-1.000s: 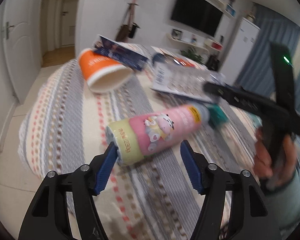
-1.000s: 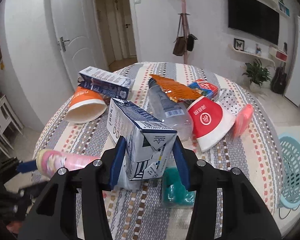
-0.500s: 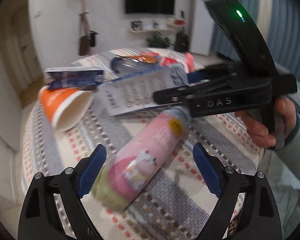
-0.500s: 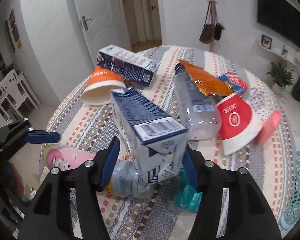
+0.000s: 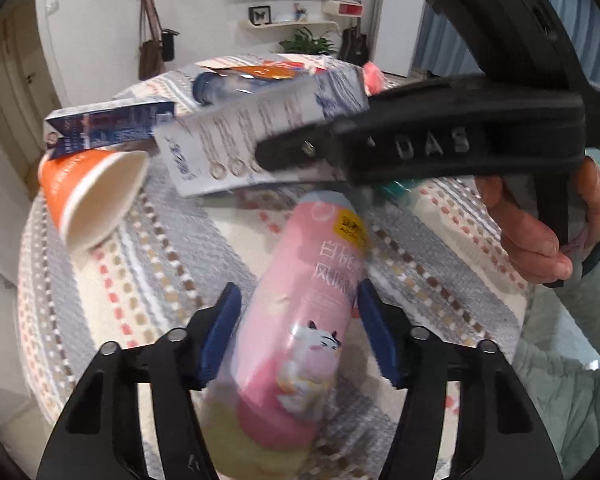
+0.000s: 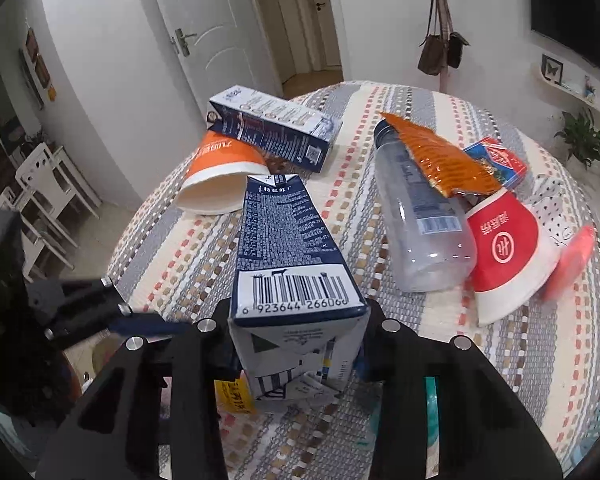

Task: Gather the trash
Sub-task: 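Grasp the pink drink bottle with the left tool while the right tool grasps the white milk carton, then carry both items over the blue basket and open both tools to drop them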

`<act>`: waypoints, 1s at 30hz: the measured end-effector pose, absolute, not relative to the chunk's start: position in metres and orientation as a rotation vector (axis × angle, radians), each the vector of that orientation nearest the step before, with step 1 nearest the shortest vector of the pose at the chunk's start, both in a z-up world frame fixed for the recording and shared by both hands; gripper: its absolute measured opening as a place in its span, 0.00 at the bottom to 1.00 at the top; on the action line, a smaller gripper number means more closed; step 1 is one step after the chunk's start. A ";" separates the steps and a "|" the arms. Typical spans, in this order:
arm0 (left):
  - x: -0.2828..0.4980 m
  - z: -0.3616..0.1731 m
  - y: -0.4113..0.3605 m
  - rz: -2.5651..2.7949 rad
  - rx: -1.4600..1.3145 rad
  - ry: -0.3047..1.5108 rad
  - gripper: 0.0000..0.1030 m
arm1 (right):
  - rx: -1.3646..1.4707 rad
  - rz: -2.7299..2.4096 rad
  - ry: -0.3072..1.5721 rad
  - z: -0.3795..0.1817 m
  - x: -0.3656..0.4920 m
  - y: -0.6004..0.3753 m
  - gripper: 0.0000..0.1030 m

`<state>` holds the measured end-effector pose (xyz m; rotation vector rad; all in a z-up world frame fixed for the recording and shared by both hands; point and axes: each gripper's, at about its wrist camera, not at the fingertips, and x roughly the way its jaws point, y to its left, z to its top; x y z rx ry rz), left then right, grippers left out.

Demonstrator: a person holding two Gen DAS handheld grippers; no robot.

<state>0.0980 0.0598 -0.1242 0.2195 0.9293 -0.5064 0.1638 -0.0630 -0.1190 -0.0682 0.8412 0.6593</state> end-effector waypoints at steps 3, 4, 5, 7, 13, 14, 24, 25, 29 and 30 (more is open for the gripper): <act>0.096 -0.125 0.056 -0.491 0.183 0.928 0.47 | -0.039 0.654 0.809 -0.110 0.161 -0.071 0.35; 0.096 -0.125 0.057 -0.485 0.161 0.926 0.46 | -0.032 0.649 0.793 -0.106 0.159 -0.075 0.35; 0.094 -0.124 0.057 -0.484 0.134 0.914 0.46 | -0.025 0.645 0.781 -0.102 0.157 -0.078 0.35; 0.087 -0.121 0.059 -0.484 0.094 0.885 0.46 | -0.001 0.637 0.745 -0.093 0.152 -0.088 0.35; 0.078 -0.095 0.061 -0.467 -0.008 0.777 0.45 | 0.034 0.524 0.636 -0.066 0.136 -0.130 0.35; 0.079 -0.086 0.057 -0.466 -0.012 0.753 0.45 | 0.039 0.503 0.621 -0.062 0.135 -0.137 0.35; 0.115 -0.040 -0.020 -0.551 0.007 0.657 0.46 | 0.136 0.083 0.509 -0.045 0.115 -0.263 0.35; 0.120 -0.039 -0.033 -0.563 0.010 0.655 0.46 | 0.156 0.045 0.509 -0.046 0.115 -0.279 0.35; 0.143 -0.030 -0.084 -0.617 0.029 0.661 0.46 | 0.226 -0.084 0.534 -0.060 0.117 -0.337 0.35; 0.146 -0.029 -0.103 -0.638 0.034 0.668 0.46 | 0.246 -0.111 0.543 -0.064 0.118 -0.350 0.35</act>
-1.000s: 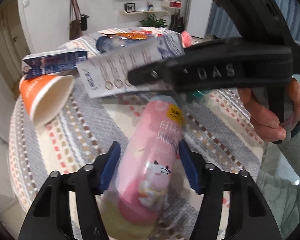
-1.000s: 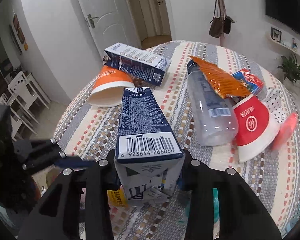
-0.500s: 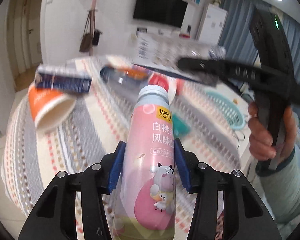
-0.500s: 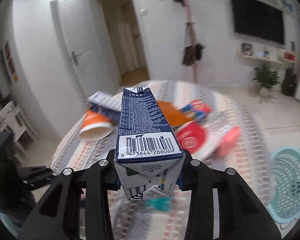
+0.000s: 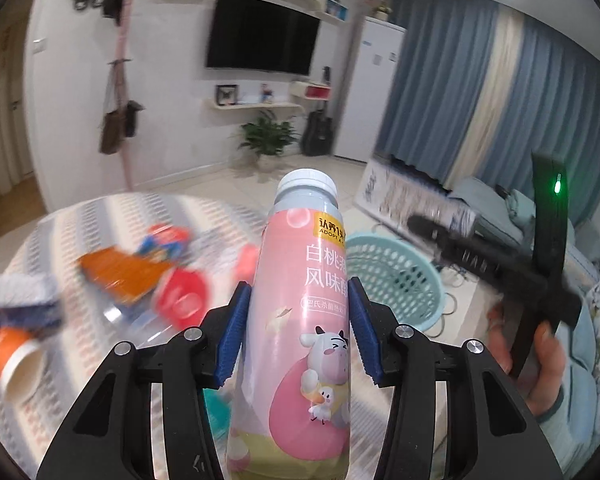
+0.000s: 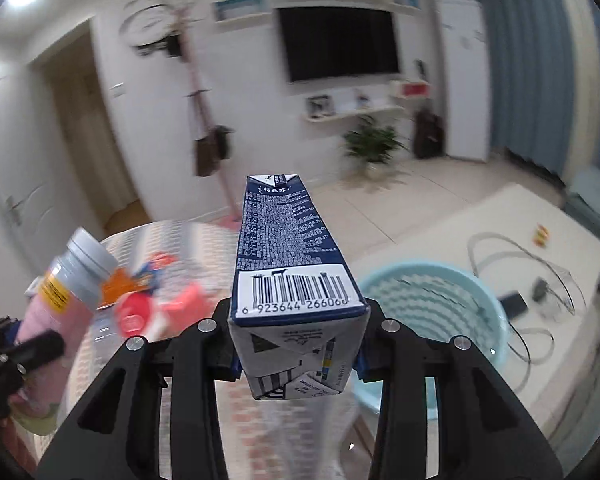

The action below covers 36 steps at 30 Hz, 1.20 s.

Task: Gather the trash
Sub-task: 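Carry both items over the blue basket and open both tools to drop them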

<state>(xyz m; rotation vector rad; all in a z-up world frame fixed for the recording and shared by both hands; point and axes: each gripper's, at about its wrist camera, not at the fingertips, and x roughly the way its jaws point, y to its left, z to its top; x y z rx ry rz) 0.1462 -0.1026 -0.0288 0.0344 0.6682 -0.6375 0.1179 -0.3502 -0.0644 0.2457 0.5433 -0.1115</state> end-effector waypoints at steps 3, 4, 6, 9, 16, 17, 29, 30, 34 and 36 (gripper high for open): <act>0.172 -0.033 -0.146 -0.691 0.043 0.714 0.46 | 0.266 -0.203 0.569 -0.081 0.124 -0.382 0.35; 0.183 -0.037 -0.164 -0.710 0.049 0.740 0.46 | 0.271 -0.233 0.581 -0.088 0.126 -0.392 0.35; 0.199 -0.044 -0.190 -0.730 0.062 0.769 0.46 | 0.306 -0.272 0.619 -0.103 0.132 -0.412 0.35; 0.213 -0.057 -0.233 -0.755 0.083 0.811 0.46 | 0.368 -0.330 0.682 -0.126 0.136 -0.443 0.35; 0.243 -0.108 -0.302 -0.747 0.108 0.967 0.45 | 0.493 -0.407 0.817 -0.181 0.145 -0.490 0.35; 0.246 -0.115 -0.309 -0.747 0.110 0.985 0.45 | 0.499 -0.416 0.838 -0.189 0.145 -0.494 0.35; 0.244 -0.136 -0.333 -0.750 0.117 1.012 0.50 | 0.492 -0.416 0.863 -0.198 0.138 -0.499 0.51; 0.243 -0.133 -0.330 -0.749 0.112 1.001 0.50 | 0.483 -0.419 0.857 -0.196 0.137 -0.499 0.51; 0.239 -0.123 -0.319 -0.747 0.095 0.971 0.50 | 0.472 -0.419 0.833 -0.186 0.132 -0.494 0.51; 0.236 -0.118 -0.311 -0.748 0.081 0.954 0.50 | 0.463 -0.417 0.824 -0.182 0.131 -0.492 0.51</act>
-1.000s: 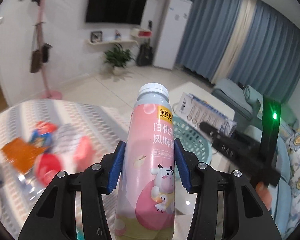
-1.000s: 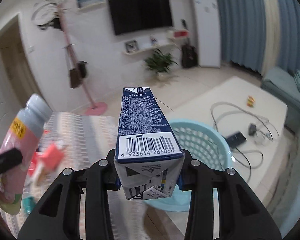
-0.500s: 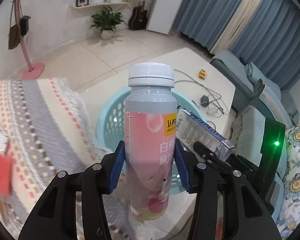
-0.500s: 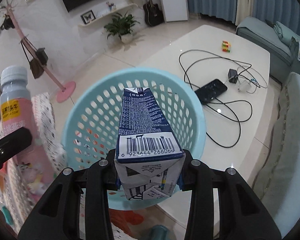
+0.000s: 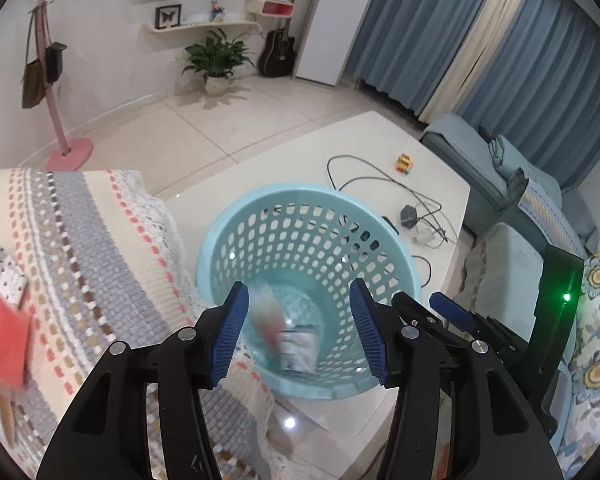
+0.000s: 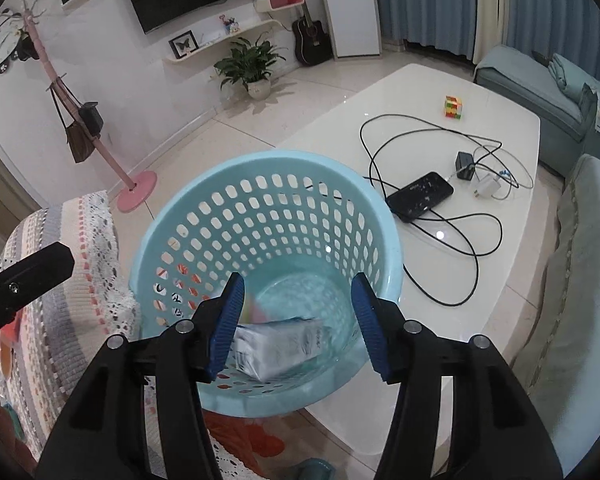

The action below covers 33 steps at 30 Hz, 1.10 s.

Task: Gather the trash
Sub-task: 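Carry both items over the blue basket and open both tools to drop them, then grasp the orange paper cup with the left tool while the right tool grasps the teal packet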

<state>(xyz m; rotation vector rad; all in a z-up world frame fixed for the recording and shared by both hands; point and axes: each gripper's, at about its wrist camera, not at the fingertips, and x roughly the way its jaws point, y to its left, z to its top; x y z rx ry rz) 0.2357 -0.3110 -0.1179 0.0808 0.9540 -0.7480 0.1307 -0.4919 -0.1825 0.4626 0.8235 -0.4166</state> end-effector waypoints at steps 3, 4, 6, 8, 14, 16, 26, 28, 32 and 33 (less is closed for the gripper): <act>0.229 -0.110 -0.302 -0.749 0.065 0.925 0.50 | 0.446 -0.407 0.809 -0.174 0.129 -0.485 0.51; 0.227 -0.106 -0.299 -0.752 0.057 0.915 0.50 | 0.440 -0.403 0.801 -0.170 0.128 -0.482 0.51; 0.221 -0.097 -0.286 -0.754 0.035 0.889 0.50 | 0.427 -0.391 0.786 -0.161 0.126 -0.475 0.51; 0.213 -0.088 -0.275 -0.749 0.024 0.858 0.50 | 0.404 -0.377 0.762 -0.150 0.124 -0.466 0.51; 0.186 -0.053 -0.220 -0.696 -0.018 0.736 0.50 | 0.339 -0.309 0.676 -0.112 0.117 -0.424 0.51; 0.176 -0.040 -0.194 -0.662 -0.034 0.691 0.50 | 0.321 -0.275 0.651 -0.101 0.116 -0.408 0.51; 0.137 -0.014 -0.051 -0.375 -0.118 0.559 0.61 | 0.202 -0.014 0.571 -0.072 0.110 -0.297 0.62; 0.132 -0.018 -0.016 -0.290 -0.133 0.551 0.61 | 0.186 0.047 0.574 -0.075 0.108 -0.274 0.63; 0.121 -0.031 0.046 -0.167 -0.184 0.559 0.61 | 0.132 0.168 0.605 -0.088 0.106 -0.225 0.71; 0.118 -0.037 0.063 -0.130 -0.187 0.566 0.61 | 0.123 0.190 0.617 -0.091 0.107 -0.216 0.71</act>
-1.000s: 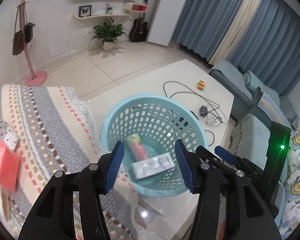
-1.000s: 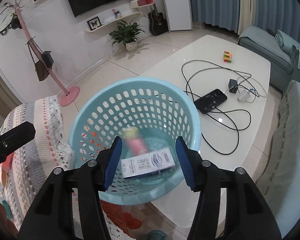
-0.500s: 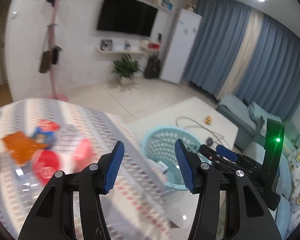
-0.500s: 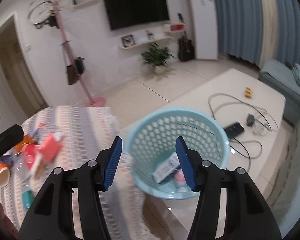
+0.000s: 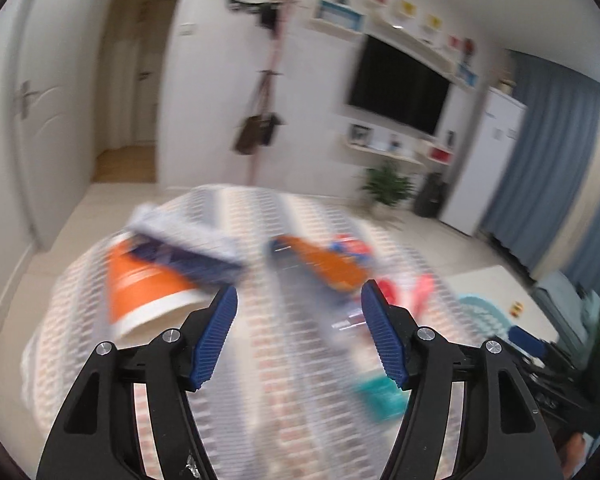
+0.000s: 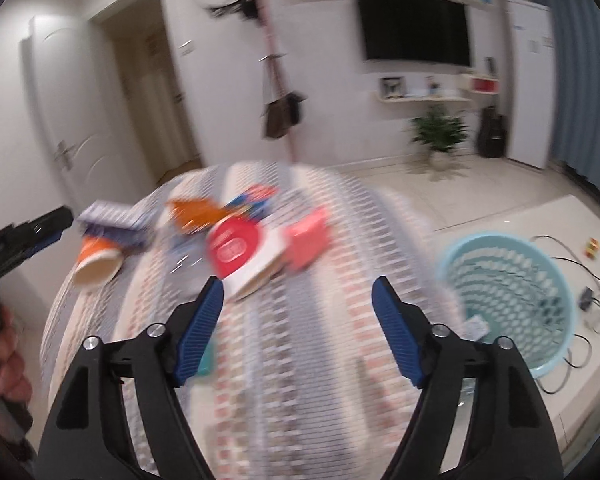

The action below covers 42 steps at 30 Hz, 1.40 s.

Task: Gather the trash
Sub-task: 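Grasp the orange paper cup with the left tool while the right tool grasps the teal packet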

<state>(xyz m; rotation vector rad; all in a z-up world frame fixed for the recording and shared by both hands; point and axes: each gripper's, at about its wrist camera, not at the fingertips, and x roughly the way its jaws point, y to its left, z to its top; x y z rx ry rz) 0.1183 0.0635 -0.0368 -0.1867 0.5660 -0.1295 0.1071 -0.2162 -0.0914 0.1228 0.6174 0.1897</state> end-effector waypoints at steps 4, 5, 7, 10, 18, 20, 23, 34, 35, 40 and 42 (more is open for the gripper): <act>0.113 -0.059 0.102 -0.018 -0.183 0.605 0.62 | 0.076 0.266 0.673 -0.110 0.109 -0.177 0.71; 0.113 -0.067 0.112 0.025 -0.179 0.619 0.65 | 0.062 0.281 0.688 -0.115 0.110 -0.166 0.71; 0.110 -0.079 0.124 0.066 -0.178 0.632 0.70 | 0.040 0.295 0.708 -0.123 0.108 -0.152 0.71; 0.115 -0.093 0.144 0.113 -0.175 0.667 0.71 | 0.007 0.299 0.732 -0.131 0.111 -0.135 0.71; 0.159 -0.105 0.158 0.168 -0.154 0.755 0.67 | -0.007 0.273 0.781 -0.144 0.120 -0.128 0.71; 0.166 -0.109 0.162 0.188 -0.140 0.767 0.63 | -0.008 0.266 0.787 -0.145 0.122 -0.129 0.71; 0.174 -0.113 0.164 0.221 -0.110 0.788 0.43 | -0.014 0.254 0.800 -0.148 0.124 -0.127 0.71; 0.160 -0.102 0.171 0.203 -0.142 0.715 0.09 | -0.064 0.244 0.828 -0.157 0.126 -0.113 0.35; 0.156 -0.099 0.171 0.198 -0.152 0.702 0.08 | -0.066 0.245 0.822 -0.156 0.125 -0.113 0.35; 0.131 -0.083 0.173 0.159 -0.202 0.630 0.01 | -0.057 0.244 0.791 -0.147 0.118 -0.115 0.35; 0.121 -0.075 0.169 0.142 -0.212 0.604 0.01 | -0.057 0.239 0.777 -0.144 0.115 -0.116 0.34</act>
